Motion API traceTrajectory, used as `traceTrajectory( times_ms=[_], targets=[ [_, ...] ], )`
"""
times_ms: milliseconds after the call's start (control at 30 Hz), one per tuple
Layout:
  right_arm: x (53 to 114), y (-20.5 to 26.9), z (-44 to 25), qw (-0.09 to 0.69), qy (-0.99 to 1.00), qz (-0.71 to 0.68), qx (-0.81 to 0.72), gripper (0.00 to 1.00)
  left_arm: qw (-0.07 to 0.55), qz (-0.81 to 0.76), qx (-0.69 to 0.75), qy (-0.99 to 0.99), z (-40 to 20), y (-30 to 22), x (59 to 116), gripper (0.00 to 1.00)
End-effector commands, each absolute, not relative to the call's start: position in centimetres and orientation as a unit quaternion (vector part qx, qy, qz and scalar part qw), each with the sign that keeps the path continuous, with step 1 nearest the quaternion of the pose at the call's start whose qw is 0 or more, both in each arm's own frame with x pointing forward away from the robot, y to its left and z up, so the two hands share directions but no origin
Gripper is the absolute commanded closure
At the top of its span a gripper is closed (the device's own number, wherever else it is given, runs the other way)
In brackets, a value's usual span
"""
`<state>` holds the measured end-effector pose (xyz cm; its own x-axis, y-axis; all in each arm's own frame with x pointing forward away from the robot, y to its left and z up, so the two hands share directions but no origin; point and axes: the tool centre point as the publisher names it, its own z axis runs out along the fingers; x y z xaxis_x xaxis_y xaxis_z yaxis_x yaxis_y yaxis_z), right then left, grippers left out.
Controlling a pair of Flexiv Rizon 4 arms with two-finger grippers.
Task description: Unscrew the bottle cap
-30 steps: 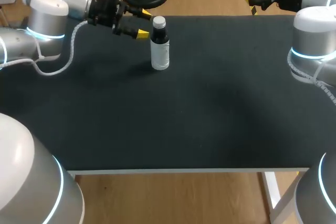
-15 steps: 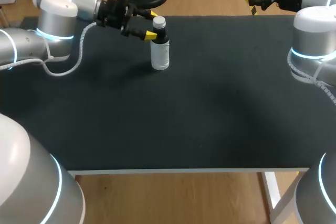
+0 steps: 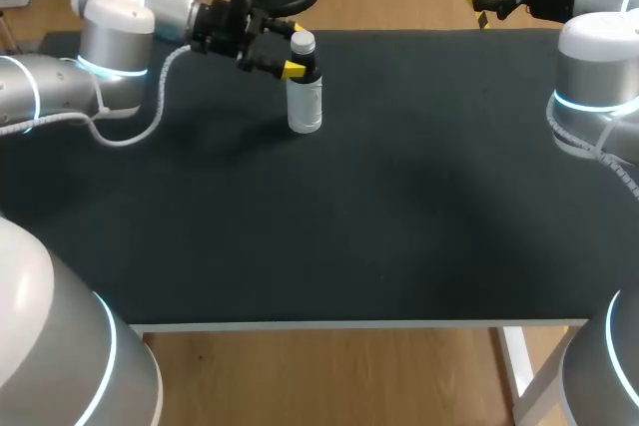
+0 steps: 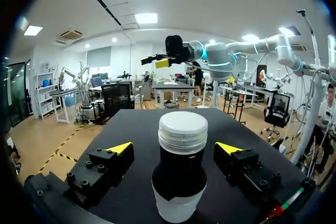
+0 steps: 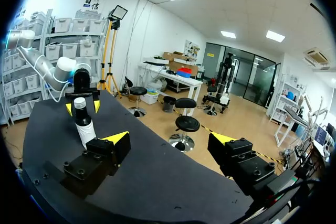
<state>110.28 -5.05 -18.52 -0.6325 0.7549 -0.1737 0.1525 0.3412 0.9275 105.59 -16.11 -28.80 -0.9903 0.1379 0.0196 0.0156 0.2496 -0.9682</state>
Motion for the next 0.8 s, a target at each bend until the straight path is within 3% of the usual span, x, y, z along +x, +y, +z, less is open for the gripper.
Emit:
traceTrajectory(
  times_ms=[33, 800],
  targets=[
    [110.31, -5.07, -18.51, 0.307, 0.759, 0.490, 0.299, 0.00, 0.056, 0.613, -0.052, -0.786, -29.27, -16.17, 106.18, 0.00],
    [110.31, -5.07, -18.51, 0.307, 0.759, 0.490, 0.299, 0.00, 0.058, 0.617, -0.059, -0.782, -29.47, -16.71, 106.05, 0.00]
  ],
)
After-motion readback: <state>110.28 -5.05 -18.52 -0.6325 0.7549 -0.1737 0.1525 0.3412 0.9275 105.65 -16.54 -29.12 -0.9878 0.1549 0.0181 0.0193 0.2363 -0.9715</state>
